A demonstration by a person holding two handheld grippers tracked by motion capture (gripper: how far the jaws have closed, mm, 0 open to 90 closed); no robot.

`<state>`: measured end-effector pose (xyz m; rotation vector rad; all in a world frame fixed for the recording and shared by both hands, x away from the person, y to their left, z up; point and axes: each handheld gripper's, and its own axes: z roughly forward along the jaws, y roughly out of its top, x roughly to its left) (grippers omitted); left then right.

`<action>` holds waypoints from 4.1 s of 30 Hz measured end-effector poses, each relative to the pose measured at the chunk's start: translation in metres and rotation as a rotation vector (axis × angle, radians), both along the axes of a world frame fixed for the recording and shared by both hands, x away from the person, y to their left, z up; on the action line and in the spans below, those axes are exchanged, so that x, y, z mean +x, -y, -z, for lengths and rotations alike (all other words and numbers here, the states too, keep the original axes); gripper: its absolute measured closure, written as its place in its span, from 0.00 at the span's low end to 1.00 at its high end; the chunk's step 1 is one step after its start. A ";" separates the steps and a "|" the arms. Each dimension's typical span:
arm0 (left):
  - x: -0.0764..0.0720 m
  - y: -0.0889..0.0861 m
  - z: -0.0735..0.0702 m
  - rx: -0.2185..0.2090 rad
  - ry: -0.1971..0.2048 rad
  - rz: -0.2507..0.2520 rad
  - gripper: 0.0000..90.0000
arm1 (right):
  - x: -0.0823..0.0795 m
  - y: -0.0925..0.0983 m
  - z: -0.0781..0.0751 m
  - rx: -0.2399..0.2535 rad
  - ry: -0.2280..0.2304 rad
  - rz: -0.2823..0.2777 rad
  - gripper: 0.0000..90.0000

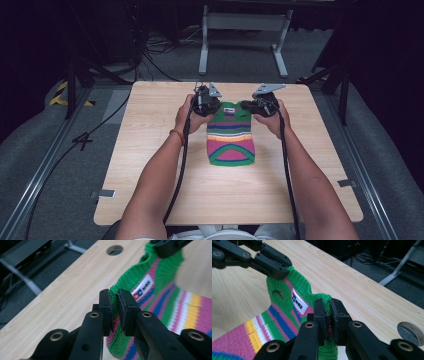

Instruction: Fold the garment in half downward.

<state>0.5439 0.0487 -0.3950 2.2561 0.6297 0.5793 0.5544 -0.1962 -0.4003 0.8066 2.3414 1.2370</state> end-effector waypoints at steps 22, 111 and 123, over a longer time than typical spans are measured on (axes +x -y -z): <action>-0.063 -0.007 0.021 0.025 0.004 0.176 0.90 | -0.065 0.013 0.016 -0.017 -0.007 -0.157 0.93; -0.138 -0.064 0.040 0.136 -0.117 0.202 0.50 | -0.153 0.041 0.040 -0.222 -0.047 -0.172 0.52; -0.159 -0.116 0.050 0.186 -0.150 0.115 0.35 | -0.169 0.083 0.040 -0.271 -0.041 -0.082 0.41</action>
